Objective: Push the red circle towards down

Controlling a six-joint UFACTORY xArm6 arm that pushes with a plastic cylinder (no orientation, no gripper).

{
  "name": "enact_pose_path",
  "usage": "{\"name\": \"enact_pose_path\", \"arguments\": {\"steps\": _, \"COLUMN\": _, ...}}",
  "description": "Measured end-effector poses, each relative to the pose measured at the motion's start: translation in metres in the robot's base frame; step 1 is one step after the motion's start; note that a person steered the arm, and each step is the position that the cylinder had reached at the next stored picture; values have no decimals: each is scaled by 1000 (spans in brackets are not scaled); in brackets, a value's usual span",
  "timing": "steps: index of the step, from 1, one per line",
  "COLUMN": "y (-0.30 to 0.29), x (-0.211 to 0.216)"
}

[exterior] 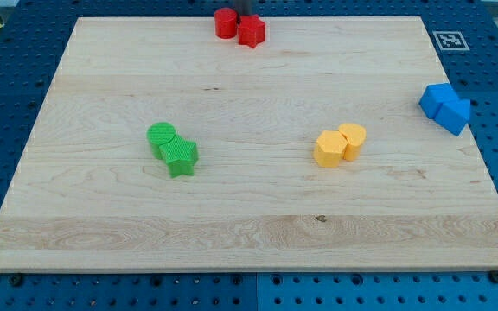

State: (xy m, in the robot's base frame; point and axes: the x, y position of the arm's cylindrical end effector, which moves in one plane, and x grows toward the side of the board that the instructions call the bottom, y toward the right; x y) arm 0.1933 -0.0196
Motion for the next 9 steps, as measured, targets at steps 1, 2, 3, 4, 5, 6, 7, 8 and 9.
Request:
{"name": "enact_pose_path", "arguments": {"steps": 1, "y": -23, "x": -1}}
{"name": "enact_pose_path", "arguments": {"steps": 2, "y": -53, "x": -1}}
{"name": "enact_pose_path", "arguments": {"steps": 3, "y": -68, "x": 2}}
{"name": "enact_pose_path", "arguments": {"steps": 4, "y": -67, "x": 16}}
{"name": "enact_pose_path", "arguments": {"steps": 5, "y": -53, "x": 24}}
{"name": "enact_pose_path", "arguments": {"steps": 6, "y": -47, "x": 44}}
{"name": "enact_pose_path", "arguments": {"steps": 7, "y": -47, "x": 80}}
{"name": "enact_pose_path", "arguments": {"steps": 8, "y": -47, "x": 105}}
{"name": "enact_pose_path", "arguments": {"steps": 9, "y": -45, "x": 92}}
